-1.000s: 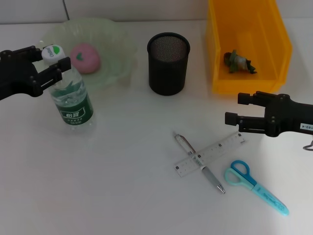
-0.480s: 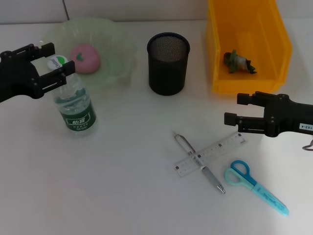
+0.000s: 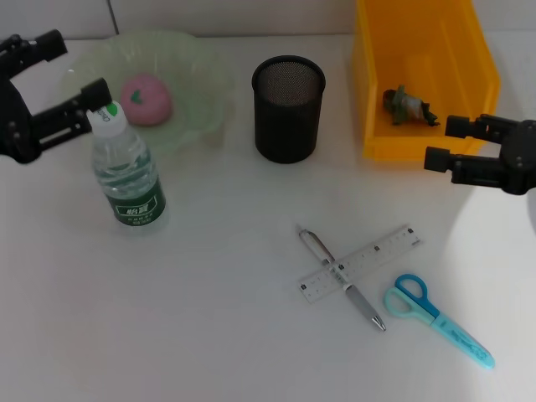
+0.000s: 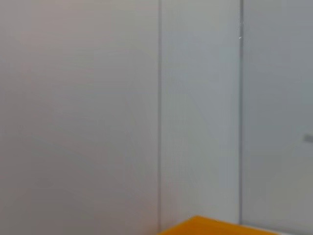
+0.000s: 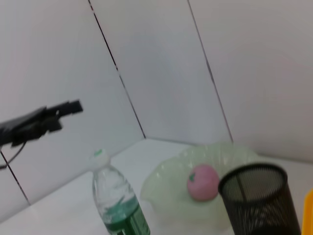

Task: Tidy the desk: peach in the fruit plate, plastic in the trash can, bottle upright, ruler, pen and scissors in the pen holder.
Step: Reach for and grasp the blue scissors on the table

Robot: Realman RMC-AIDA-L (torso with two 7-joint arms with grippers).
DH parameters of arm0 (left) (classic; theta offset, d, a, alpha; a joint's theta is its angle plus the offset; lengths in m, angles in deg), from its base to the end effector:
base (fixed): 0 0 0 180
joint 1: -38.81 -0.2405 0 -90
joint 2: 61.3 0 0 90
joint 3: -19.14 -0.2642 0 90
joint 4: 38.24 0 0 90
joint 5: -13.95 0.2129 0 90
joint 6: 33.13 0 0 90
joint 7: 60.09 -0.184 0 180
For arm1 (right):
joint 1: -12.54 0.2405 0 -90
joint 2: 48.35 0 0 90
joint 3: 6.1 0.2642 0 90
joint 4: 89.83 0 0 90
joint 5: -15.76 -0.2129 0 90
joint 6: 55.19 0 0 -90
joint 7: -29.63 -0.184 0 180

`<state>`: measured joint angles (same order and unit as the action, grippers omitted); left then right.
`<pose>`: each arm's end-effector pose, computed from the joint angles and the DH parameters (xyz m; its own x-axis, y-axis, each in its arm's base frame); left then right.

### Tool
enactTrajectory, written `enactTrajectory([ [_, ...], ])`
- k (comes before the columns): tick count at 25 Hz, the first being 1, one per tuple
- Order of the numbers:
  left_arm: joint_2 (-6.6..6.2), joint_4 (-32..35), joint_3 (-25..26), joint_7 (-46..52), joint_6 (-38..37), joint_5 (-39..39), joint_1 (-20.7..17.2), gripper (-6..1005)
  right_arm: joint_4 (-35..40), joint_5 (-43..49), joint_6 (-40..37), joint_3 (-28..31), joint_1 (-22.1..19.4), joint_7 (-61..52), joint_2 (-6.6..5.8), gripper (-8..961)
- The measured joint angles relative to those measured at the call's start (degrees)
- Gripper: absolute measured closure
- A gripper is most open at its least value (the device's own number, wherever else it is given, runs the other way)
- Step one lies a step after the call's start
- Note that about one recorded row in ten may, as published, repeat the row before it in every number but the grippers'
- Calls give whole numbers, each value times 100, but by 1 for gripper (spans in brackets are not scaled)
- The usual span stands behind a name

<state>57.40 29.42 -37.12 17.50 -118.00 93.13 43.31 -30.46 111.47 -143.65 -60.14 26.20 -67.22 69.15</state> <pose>-0.2451 0.3074 0.0655 0.7436 -0.0100 0.6686 0.4169 -0.7748 -0.4753 0.2580 0.3217 0.0214 0.6847 -0.3962 -0.6117 -0.5987 -0.7844 -0.1620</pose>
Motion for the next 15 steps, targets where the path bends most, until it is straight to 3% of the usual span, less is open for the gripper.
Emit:
enactTrajectory([
  [1, -7, -130, -35, -44, -543, -51, -5, 203, 326, 130, -228, 216, 19, -385, -29, 113],
  [3, -11, -301, -102, -139, -906, -40, 17, 203, 739, 411, -427, 339, 81, -940, -51, 113],
  [4, -10, -356, -132, -191, -986, -25, 21, 204, 739, 411, -427, 339, 81, -940, -51, 113],
  [6, -9, -691, -385, -513, -1244, 26, 55, 204, 1700, 1094, -891, 404, 250, -1933, -67, 114],
  [8, -9, -691, -385, -513, -1244, 26, 55, 204, 2011, 1331, -1045, 400, 333, -2226, -71, 114],
  [10, -12, -1646, -862, -1388, -1122, 469, 275, 204, 2794, 2128, -1495, 365, 613, -3082, -93, 114],
  [11, -15, -2113, -879, -1699, -1082, 617, 455, 204, 3439, 2874, -1997, 262, 952, -3817, -87, 114],
  [12, -15, -2113, -879, -1699, -1082, 617, 455, 204, 3439, 2874, -1997, 262, 952, -3817, -87, 114],
  [13, -15, -2113, -879, -1699, -1082, 617, 455, 204, 3843, 3563, -2565, 92, 1327, -4356, 2, 114],
  [14, -24, -2714, -868, -2028, -1085, 683, 693, 204, 3843, 3563, -2565, 92, 1327, -4356, 2, 114],
  [15, -29, -2849, -866, -2108, -1090, 685, 735, 205, 3943, 3876, -2763, -24, 1489, -4586, 63, 114],
])
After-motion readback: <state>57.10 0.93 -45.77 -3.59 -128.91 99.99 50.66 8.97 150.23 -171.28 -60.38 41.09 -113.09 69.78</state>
